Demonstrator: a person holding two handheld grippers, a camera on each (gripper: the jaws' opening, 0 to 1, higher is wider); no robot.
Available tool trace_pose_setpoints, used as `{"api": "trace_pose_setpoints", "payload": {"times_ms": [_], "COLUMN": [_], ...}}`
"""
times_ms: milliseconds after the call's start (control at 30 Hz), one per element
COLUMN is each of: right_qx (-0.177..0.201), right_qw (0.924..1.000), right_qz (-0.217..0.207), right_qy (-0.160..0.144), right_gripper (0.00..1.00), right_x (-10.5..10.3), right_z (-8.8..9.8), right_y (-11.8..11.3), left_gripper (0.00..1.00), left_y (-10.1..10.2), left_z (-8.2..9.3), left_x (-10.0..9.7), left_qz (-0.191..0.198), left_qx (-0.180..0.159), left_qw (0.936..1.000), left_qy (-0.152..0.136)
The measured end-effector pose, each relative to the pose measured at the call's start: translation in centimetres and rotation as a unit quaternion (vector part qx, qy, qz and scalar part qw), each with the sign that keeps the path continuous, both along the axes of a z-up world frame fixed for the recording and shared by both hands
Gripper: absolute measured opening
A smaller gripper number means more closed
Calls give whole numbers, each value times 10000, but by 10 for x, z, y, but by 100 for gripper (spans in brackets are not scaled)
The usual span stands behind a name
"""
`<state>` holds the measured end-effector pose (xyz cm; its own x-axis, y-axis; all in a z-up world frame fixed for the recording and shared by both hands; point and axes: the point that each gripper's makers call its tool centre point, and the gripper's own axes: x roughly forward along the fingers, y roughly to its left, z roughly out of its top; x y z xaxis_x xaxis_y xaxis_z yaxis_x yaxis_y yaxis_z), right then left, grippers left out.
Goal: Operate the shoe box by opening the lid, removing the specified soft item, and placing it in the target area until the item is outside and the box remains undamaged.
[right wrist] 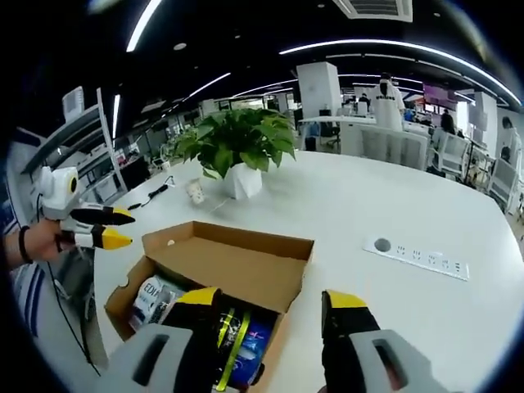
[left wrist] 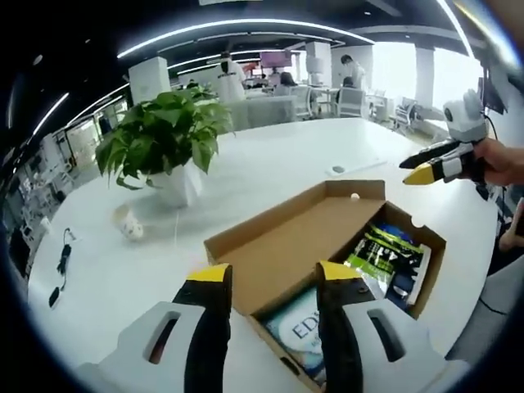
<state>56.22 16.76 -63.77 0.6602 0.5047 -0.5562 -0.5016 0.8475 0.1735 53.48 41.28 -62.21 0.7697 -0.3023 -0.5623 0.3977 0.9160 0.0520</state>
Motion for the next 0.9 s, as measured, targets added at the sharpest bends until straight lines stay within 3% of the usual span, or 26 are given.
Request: {"api": "trace_pose_setpoints", "payload": {"times_ms": [433,667,900], "right_qx": [65,88,38], "right_qw": [9997,9991,9982], "right_qz": [169,303,462], "right_qy": [167,289,392], "right_gripper": [46,45,44], "right_x": [-35,-50,-56], "right_z": [-14,-24,-32], "right_y": [12,18,23], "left_gripper": [41,41,40], "left_y": [-23,-31,-36], "left_z": [-23,-37,-41], "left_x": [-39,-49,-56], "left_qz": [23,85,195], "left_qx": [-237,-311,-413], "left_qw": [9993,9986,9977], "left_qy": [273,423,495]}}
